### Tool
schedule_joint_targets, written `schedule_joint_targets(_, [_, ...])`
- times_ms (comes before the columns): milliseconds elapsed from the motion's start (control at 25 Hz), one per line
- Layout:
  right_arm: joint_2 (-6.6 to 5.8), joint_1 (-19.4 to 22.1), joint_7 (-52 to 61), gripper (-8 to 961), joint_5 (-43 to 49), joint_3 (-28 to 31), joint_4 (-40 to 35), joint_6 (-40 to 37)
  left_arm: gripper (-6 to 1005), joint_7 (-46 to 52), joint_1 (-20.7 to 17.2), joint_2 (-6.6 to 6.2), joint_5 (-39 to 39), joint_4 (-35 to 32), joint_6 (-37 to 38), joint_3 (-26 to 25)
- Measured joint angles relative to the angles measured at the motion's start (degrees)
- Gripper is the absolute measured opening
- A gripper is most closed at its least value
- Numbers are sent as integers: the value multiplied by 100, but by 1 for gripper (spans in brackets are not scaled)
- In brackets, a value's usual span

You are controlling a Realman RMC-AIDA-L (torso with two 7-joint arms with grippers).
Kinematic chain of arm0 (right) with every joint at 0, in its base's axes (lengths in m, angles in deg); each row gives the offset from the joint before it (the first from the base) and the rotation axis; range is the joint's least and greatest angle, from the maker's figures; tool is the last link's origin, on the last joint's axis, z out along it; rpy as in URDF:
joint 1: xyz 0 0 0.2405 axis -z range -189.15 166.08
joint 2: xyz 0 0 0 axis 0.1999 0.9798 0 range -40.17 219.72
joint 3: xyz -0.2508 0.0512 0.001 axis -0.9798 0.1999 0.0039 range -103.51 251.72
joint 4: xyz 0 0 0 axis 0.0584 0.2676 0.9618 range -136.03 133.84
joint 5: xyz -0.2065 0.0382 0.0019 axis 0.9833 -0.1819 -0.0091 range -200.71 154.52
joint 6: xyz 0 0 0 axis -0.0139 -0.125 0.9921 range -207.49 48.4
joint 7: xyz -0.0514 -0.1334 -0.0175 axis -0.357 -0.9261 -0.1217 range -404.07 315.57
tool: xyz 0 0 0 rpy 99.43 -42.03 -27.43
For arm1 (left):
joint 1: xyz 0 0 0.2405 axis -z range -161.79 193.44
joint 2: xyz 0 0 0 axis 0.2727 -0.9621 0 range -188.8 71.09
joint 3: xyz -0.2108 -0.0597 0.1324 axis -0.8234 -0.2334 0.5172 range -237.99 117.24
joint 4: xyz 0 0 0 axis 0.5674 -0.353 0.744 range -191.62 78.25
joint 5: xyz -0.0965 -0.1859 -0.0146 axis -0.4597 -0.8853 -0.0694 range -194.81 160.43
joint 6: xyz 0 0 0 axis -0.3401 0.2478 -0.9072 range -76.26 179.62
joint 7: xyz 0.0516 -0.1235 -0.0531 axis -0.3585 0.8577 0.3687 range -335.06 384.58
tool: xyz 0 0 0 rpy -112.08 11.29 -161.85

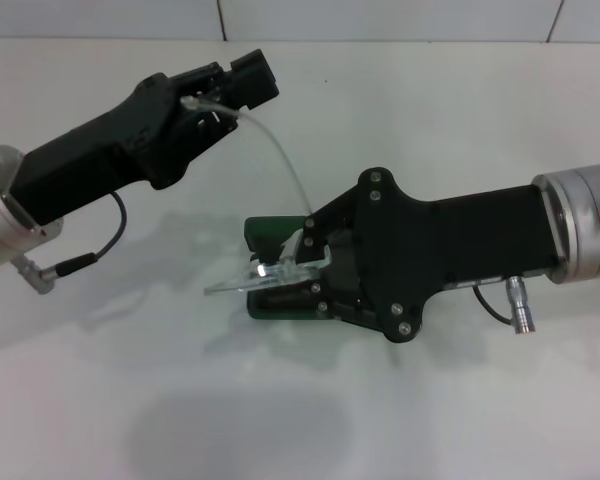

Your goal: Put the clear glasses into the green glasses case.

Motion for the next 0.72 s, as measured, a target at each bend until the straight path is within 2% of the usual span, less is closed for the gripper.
schedule_joint_targets(360, [0, 0, -30, 117, 0, 14, 39, 28, 155, -29, 15, 37, 41, -5, 302, 22])
schedule_joint_targets(720, [-4, -1, -169, 117, -91, 22, 101, 29, 155, -186, -35, 37, 57, -1, 441, 512])
